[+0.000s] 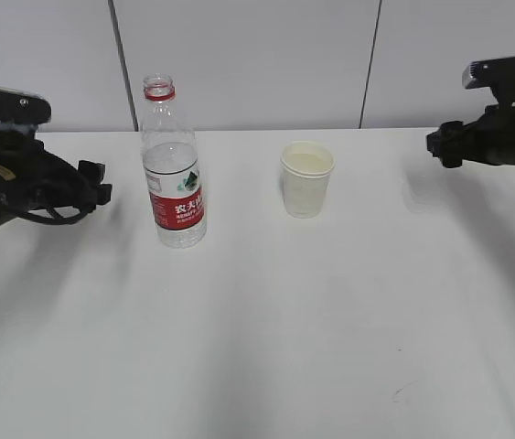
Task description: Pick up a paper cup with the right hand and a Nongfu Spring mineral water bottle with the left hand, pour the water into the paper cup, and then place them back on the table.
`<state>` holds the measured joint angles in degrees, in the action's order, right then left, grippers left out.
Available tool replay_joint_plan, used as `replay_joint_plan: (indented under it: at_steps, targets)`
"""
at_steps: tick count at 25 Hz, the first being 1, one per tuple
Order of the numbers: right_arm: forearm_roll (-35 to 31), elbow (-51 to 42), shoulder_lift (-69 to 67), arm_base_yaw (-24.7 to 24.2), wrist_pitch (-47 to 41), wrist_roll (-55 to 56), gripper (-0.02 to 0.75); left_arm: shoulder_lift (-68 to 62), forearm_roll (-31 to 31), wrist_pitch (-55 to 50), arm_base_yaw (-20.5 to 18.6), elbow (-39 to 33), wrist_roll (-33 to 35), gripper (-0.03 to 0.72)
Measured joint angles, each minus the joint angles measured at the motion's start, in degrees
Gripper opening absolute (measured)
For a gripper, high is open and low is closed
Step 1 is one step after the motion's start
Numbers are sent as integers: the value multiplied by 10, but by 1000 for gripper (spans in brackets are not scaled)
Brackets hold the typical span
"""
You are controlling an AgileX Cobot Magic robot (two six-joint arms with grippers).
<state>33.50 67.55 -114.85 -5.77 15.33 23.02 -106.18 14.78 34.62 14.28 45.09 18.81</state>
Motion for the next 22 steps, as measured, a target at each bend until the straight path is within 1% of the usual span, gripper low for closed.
replay_joint_plan:
  at_steps: [7, 10, 12, 15, 16, 18, 20, 22]
  targets:
    - [-8, 20, 36, 1, -210, 53, 590, 13, 11, -167, 0, 59, 6, 573]
    - [-45, 43, 39, 2, -298, 58, 590, 17, 16, -237, 0, 81, 6, 573]
    - [-96, 62, 39, 2, -349, 30, 590, 21, 16, -280, 0, 97, 6, 573]
    - [-227, 100, 39, 2, -432, -95, 590, 23, 18, -346, -8, 125, 7, 573]
    - [-288, 114, 39, 3, -457, -157, 590, 23, 20, -371, -15, 136, 7, 573]
    - [-355, 136, 39, 4, -489, -226, 590, 23, 24, -424, -27, 160, 7, 573]
    - [-386, 153, 39, 5, -508, -257, 590, 23, 26, -468, -41, 181, 6, 573]
    - [-395, 168, 39, 6, -528, -266, 590, 23, 26, -511, -52, 198, -4, 573]
